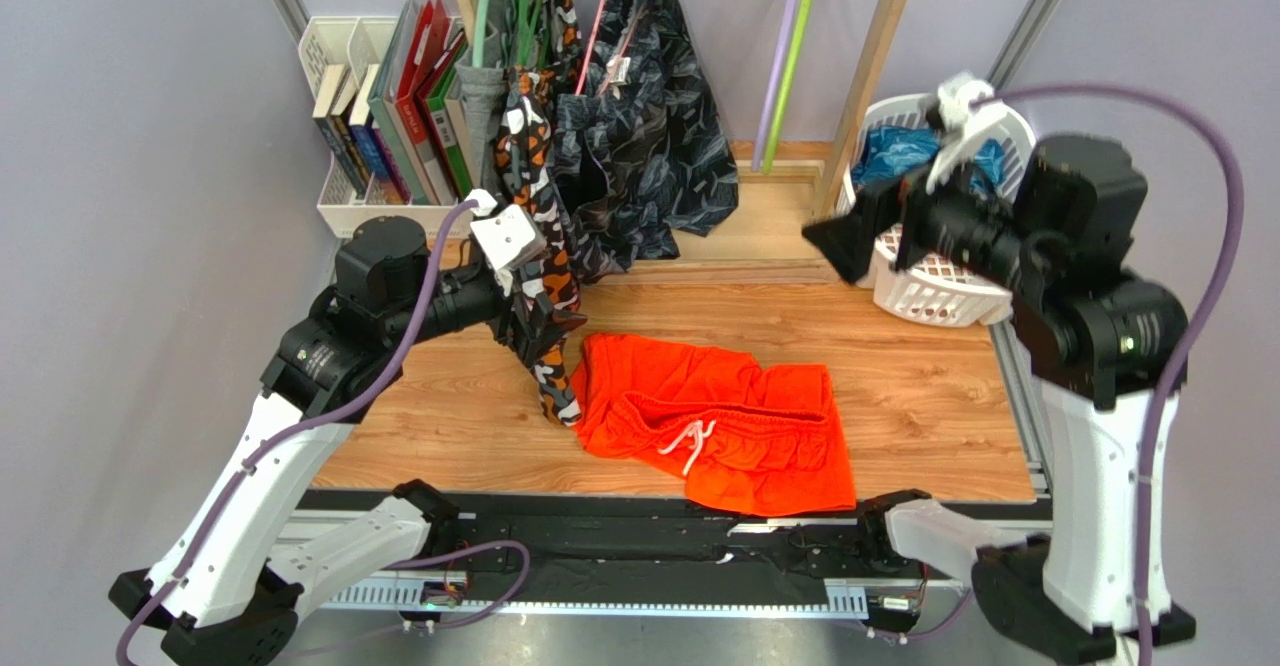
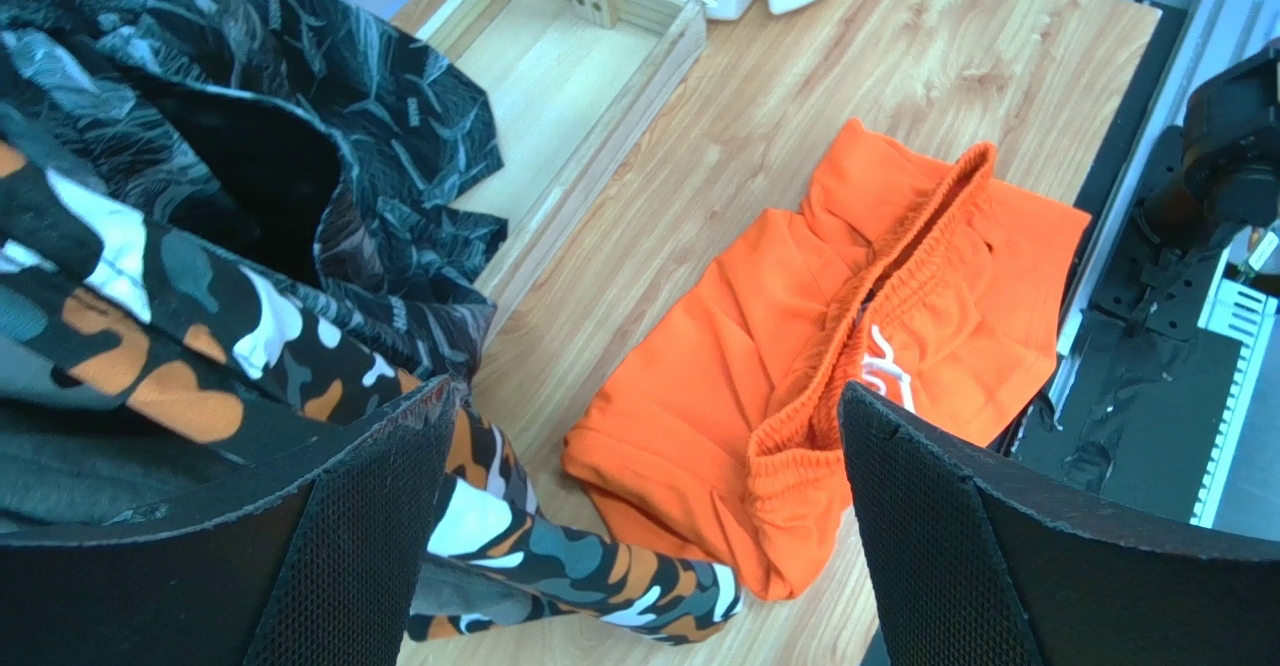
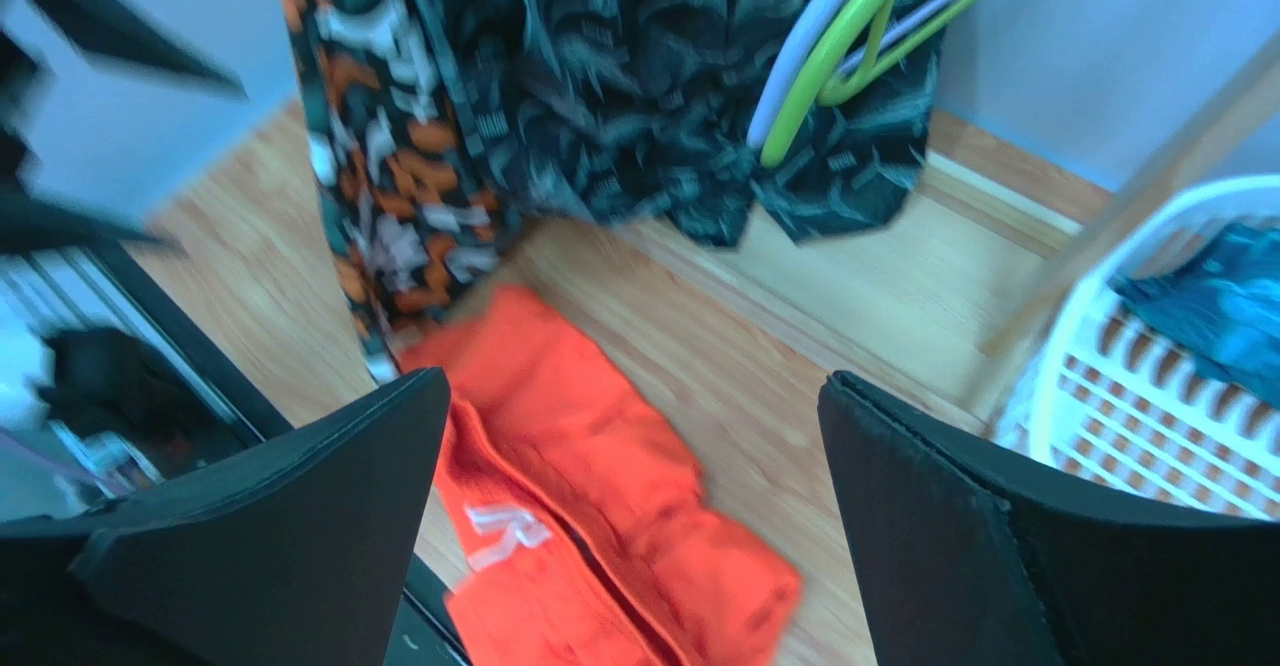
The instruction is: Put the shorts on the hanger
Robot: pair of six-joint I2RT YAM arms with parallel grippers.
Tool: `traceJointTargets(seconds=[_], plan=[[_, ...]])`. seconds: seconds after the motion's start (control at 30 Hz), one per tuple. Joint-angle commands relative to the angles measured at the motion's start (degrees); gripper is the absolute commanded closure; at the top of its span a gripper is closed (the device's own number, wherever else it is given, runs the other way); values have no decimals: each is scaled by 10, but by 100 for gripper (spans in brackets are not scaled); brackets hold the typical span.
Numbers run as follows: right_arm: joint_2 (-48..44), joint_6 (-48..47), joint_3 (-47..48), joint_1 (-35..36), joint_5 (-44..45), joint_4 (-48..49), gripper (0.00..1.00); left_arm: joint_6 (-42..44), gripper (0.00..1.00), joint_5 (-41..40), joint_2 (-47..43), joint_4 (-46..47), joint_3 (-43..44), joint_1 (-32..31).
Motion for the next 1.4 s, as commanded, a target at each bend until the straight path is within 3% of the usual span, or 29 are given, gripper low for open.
traceJointTargets(seconds=[0.0,0.2,0.33,0.47,0.8,1.27,1.37], plan=[[99,187,122,9,0,72,2,-33,1,-12,-11,8,10,12],[192,260,217,13,77,144,15,-36,1,-32,-8,24,10,17],[210,312,197,13,133,238,22,-41,1,-30,-2,32,21,18],[233,351,181,6,181,275,29,-37,1,-35,2,33,33,18],[298,449,154,-40,128,353,53,-34,1,-37,8,34,34,18],[383,507,199,-40,59,424,55,-9,1,-53,3,22,23,18],[391,516,197,-40,49,428,64,-8,1,-55,6,22,22,18]])
